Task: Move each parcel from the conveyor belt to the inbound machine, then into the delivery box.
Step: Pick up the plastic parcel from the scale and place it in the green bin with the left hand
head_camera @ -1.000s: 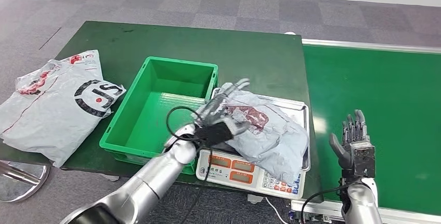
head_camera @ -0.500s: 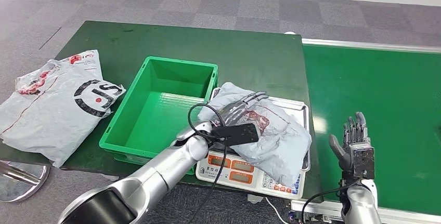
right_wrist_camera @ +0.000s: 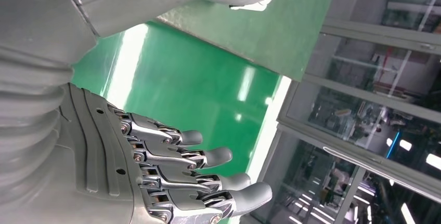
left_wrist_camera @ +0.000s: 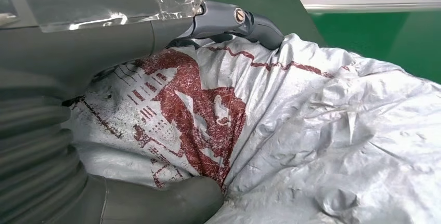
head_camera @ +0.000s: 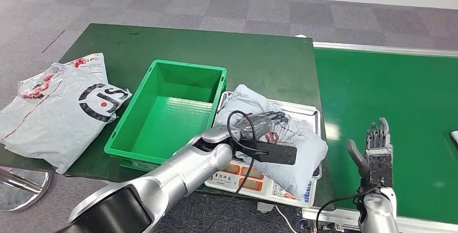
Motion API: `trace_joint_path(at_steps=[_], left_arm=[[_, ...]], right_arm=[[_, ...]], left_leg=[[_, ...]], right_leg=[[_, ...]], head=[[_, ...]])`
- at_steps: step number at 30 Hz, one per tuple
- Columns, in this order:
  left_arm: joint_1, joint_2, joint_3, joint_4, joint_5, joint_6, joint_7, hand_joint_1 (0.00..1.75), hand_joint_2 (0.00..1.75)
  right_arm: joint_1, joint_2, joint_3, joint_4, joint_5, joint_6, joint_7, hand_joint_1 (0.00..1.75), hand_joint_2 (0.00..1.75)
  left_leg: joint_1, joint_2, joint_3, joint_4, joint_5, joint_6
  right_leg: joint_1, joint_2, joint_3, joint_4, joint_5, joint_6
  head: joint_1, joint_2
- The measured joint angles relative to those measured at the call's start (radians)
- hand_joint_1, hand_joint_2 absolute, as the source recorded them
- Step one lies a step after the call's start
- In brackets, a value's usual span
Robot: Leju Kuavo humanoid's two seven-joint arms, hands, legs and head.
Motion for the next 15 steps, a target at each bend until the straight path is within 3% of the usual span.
trace_joint_path(at_steps=[4,8,15], left_arm=[[-0.006,0.000,-0.011,0.009,0.000,0.000,0.000,0.00,1.75],[-0.009,0.000,-0.018,0.013,-0.002,-0.002,0.000,1.75,1.75],[-0.002,0.001,-0.027,0.022,-0.034,0.034,-0.044,1.75,1.75]], right_arm=[[0.000,0.001,-0.005,0.000,0.000,0.000,0.000,0.00,1.75],[0.000,0.002,-0.005,0.000,0.002,0.000,0.000,0.00,1.75],[0.001,0.006,-0.017,0.000,0.013,0.006,0.000,0.00,1.75]], left_leg=[[0.000,0.000,0.002,0.000,0.000,0.000],[0.000,0.000,0.003,0.000,0.000,0.000],[0.000,0.000,0.003,0.000,0.000,0.000]], right_leg=[[0.000,0.000,0.002,0.000,0.000,0.000],[0.000,0.000,0.003,0.000,0.000,0.000],[0.000,0.000,0.004,0.000,0.000,0.000]], head=[[0.000,0.000],[0.000,0.000],[0.000,0.000]])
